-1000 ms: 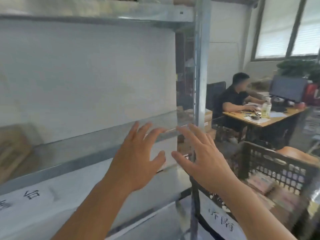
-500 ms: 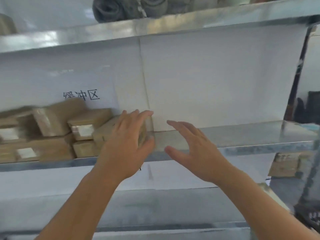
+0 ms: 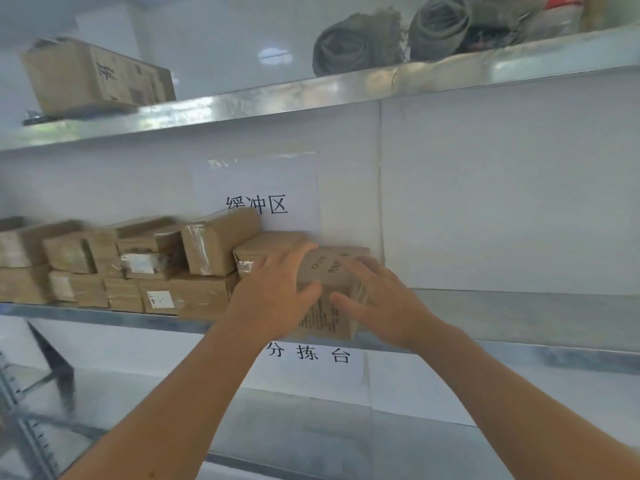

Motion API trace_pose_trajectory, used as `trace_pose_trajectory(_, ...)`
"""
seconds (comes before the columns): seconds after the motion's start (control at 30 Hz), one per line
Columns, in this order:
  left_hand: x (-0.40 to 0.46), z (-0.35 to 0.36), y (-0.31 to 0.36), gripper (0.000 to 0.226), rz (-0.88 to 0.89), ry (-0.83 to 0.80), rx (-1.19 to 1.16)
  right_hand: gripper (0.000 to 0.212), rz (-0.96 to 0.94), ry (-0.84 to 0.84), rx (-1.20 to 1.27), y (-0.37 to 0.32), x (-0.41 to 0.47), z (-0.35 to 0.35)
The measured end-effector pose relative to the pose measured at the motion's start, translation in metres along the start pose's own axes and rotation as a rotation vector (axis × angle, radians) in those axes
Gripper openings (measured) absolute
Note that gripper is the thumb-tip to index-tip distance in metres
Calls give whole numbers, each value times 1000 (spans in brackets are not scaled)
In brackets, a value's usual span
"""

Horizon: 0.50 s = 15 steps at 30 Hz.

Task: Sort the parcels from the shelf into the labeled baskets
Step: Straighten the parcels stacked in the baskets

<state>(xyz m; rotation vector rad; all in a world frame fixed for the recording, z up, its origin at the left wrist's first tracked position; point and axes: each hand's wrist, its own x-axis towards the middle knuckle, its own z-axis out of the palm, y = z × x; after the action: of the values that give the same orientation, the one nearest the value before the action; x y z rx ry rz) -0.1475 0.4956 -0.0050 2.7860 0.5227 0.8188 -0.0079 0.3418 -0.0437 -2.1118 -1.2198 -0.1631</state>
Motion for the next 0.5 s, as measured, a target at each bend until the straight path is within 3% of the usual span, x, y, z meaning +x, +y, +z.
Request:
trace_pose_trajectory(0.17, 22, 23, -4, 47, 21, -62, 0, 59, 20, -27, -44, 3, 11, 7)
trace_pose_trajectory(0.27, 32, 37, -1, 44, -5, -72, 41, 61, 20, -42, -25, 8, 12, 10)
trace_pose_trajectory(0.5, 46, 45, 37, 81, -206, -212, 59, 72, 14, 28, 222, 27, 14, 29)
